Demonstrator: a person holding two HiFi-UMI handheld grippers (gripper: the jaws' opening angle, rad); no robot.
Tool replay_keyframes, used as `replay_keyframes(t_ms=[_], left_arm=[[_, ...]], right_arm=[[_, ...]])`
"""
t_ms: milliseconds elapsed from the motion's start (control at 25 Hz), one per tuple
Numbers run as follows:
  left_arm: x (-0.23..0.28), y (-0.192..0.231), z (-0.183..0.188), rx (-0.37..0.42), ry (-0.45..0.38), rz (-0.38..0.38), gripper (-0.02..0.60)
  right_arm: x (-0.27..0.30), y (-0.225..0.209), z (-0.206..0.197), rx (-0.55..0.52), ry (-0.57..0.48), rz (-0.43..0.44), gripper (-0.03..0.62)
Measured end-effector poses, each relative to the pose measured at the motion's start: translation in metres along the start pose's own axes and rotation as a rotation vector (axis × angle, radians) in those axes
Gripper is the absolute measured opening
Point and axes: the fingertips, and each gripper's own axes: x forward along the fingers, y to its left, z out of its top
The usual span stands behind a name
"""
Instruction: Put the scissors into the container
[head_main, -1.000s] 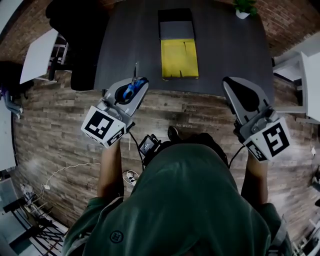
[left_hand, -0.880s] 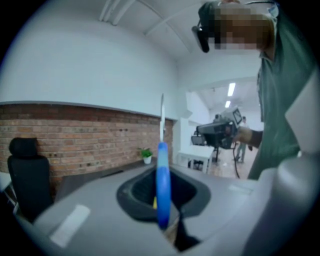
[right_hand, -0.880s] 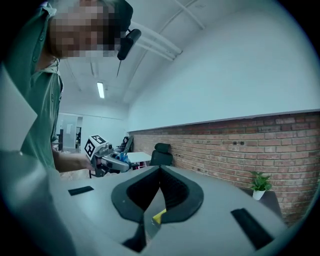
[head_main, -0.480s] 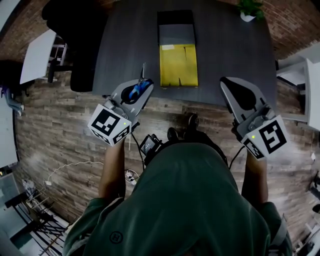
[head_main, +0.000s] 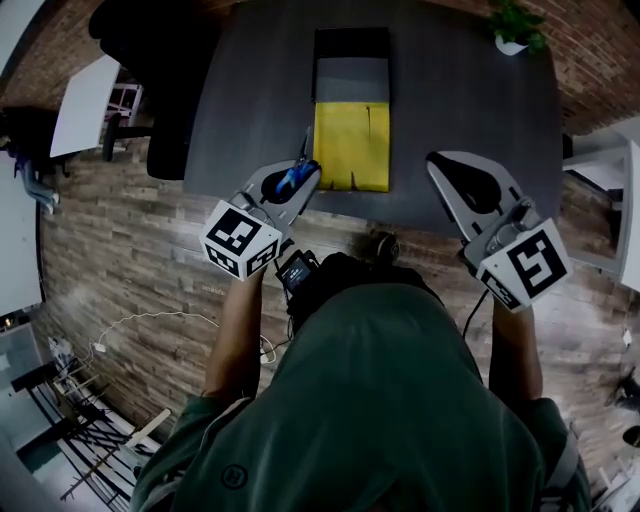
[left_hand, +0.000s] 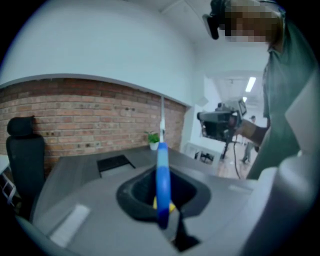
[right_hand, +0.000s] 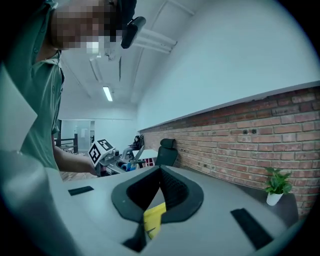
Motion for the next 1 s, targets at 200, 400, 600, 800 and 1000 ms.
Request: replay_keyframes(t_ms=[200, 400, 600, 800, 1000], left_arm=[[0.025, 0.008, -0.023, -0.057, 0.053, -0.016, 0.021], [0.056, 0.014, -0.059, -0.129, 0.108, -0.056, 0.022], [0.090, 0.024, -0.102, -0.215, 0.188, -0.103, 0.023], [0.115, 0.033, -0.142, -0.313, 0.258, -0.137, 0.023], [0.135, 0.035, -0.169, -0.372, 0.322, -0.170, 0.023]], right_arm=[[0.008, -0.011, -0.010, 0.027, 0.020, 0.016, 0.005], [0.018, -0.019, -0.026, 0.048, 0.063, 0.010, 0.005], [0.029, -0.024, -0.038, 0.070, 0.104, 0.010, 0.005], [0.041, -0.030, -0.046, 0.081, 0.130, 0.009, 0.005], [0.049, -0.034, -0.052, 0.091, 0.154, 0.009, 0.005]])
